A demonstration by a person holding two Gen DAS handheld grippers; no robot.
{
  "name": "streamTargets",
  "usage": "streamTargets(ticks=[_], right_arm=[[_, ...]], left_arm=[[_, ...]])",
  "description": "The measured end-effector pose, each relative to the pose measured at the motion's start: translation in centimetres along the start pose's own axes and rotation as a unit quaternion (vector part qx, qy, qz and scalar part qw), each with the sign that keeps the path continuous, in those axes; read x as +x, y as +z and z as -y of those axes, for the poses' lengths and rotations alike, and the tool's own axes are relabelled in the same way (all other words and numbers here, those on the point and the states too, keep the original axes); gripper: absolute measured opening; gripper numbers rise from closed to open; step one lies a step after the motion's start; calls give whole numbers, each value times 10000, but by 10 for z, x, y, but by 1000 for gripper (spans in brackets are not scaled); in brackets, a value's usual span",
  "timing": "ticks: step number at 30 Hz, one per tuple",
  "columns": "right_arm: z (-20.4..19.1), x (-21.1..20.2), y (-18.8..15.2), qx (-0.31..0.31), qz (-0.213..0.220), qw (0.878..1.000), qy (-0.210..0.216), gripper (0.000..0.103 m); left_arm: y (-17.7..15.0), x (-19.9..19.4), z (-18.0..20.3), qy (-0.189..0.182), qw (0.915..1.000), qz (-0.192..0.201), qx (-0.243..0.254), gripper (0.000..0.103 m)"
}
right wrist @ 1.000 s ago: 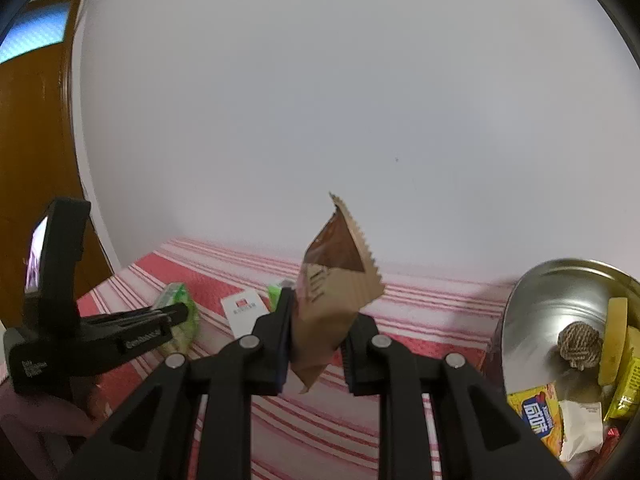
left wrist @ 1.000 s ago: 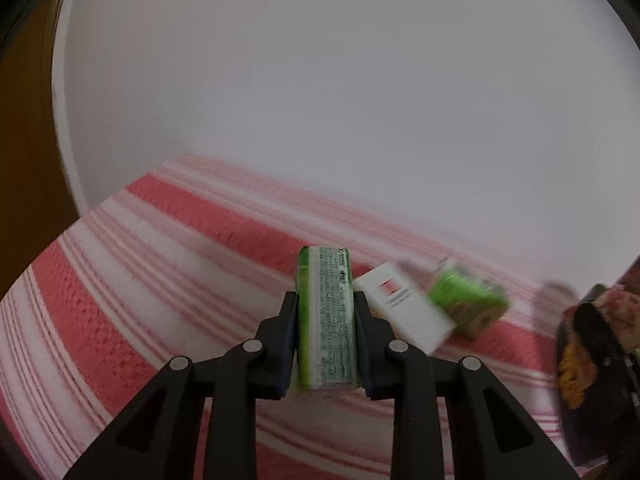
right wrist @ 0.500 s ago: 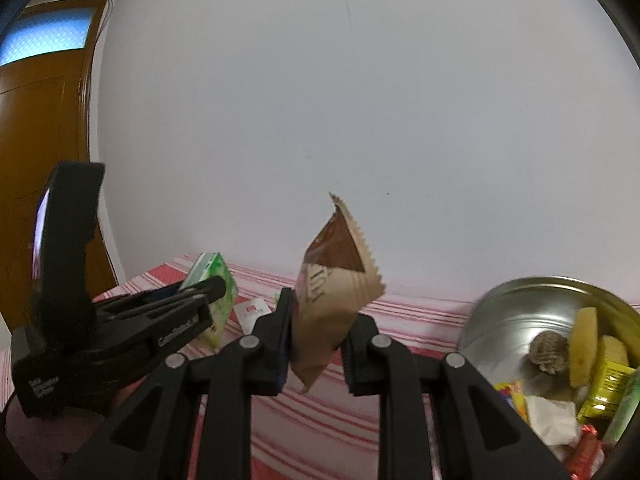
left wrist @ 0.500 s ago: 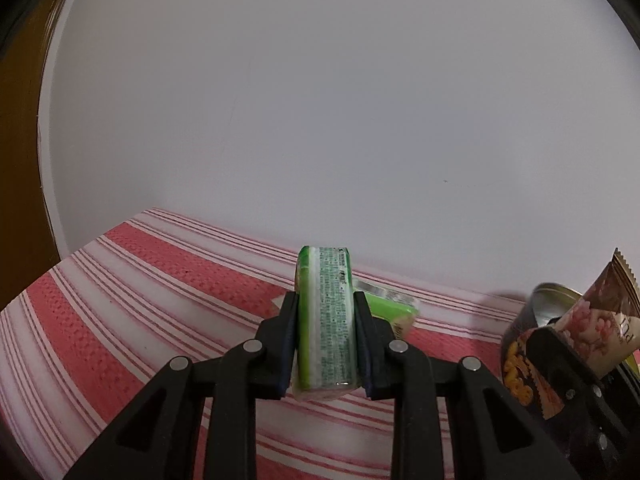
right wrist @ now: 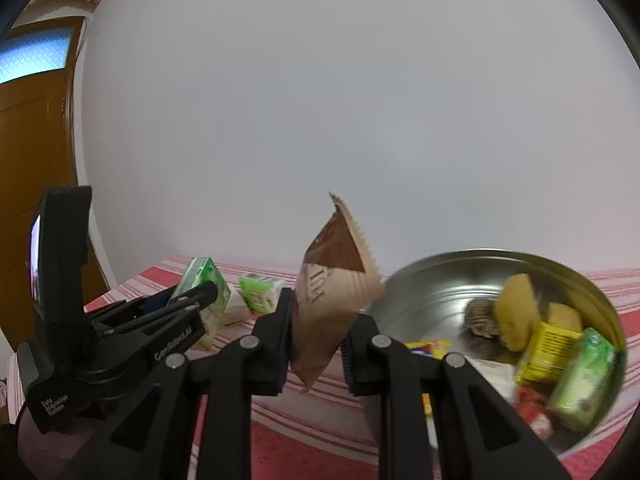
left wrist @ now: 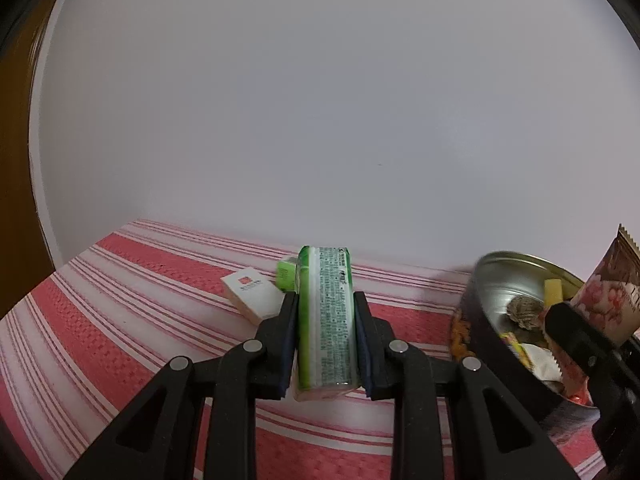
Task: Organize objects
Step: 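Carry the tissue box and pastry over the silver tin with both tools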
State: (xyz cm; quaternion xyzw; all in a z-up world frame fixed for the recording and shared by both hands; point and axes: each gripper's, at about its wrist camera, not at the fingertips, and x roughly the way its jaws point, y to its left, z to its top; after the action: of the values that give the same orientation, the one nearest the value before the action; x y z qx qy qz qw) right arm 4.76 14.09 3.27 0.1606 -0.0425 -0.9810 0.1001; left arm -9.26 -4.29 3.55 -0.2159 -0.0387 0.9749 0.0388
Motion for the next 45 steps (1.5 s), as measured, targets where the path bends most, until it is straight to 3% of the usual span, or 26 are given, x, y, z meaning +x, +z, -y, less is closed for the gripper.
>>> streamTargets(ticks=[17, 28, 45], right_arm=[[70, -68, 5, 190, 393, 9972, -610, 21], [119, -95, 14, 553, 598, 9906, -1100, 21], [148, -75, 9, 550, 99, 9873, -1487, 21]], left_arm=[[3, -27, 74, -337, 9985, 242, 370, 28], [8, -29, 119, -785, 9944, 320, 624, 28], [2, 19, 165, -885, 9917, -136, 926, 28]])
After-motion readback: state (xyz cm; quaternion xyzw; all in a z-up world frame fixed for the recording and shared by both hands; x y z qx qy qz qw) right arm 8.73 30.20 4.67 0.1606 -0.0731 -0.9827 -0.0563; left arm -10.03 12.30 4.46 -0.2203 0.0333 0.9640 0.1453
